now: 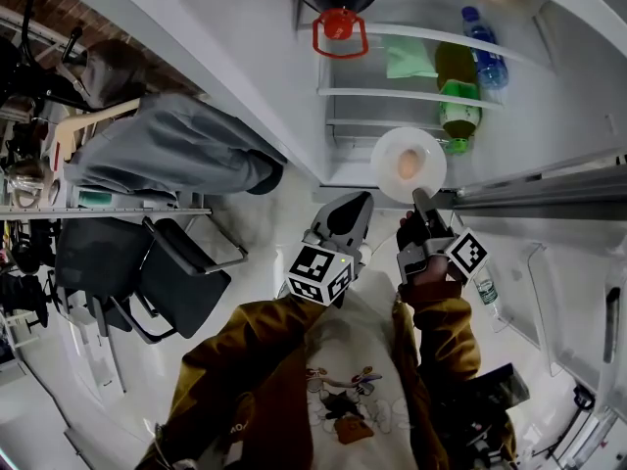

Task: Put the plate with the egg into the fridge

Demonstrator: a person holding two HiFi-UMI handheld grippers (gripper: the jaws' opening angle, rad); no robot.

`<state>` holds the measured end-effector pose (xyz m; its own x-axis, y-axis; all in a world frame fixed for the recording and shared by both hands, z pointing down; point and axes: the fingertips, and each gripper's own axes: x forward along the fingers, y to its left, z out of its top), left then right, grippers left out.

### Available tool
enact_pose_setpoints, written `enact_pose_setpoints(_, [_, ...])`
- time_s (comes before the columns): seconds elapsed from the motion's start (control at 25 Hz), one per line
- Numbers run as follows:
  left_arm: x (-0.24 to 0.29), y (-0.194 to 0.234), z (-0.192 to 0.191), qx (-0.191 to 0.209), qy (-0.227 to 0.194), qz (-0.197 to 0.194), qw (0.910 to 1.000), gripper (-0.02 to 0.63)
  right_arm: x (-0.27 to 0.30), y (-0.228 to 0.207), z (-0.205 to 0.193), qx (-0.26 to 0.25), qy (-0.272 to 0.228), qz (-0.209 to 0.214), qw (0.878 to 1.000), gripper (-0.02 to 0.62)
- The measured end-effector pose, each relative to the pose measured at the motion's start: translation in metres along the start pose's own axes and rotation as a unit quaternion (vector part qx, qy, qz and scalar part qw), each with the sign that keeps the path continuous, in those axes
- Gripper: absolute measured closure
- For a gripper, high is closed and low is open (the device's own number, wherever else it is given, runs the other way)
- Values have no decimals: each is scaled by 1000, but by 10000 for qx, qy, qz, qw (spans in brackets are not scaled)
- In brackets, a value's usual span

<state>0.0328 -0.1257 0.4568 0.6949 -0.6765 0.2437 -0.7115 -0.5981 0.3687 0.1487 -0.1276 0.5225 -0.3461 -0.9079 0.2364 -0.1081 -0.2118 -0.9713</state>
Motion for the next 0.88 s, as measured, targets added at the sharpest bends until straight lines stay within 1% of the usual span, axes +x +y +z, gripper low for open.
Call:
enact_pose_setpoints(0.32, [15,9,-3,126,-3,109,9999,600,19,-4,9,-16,-37,15,10000,574])
enact_pose_setpoints(0.6, [28,14,-4,144,15,183,9997,600,31,-15,13,33,7,-114,9999,574])
enact_pose_setpoints(0.88, [38,18,-1,211,-53,236,9995,600,47,-23,20,42,-22,-161,9999,575])
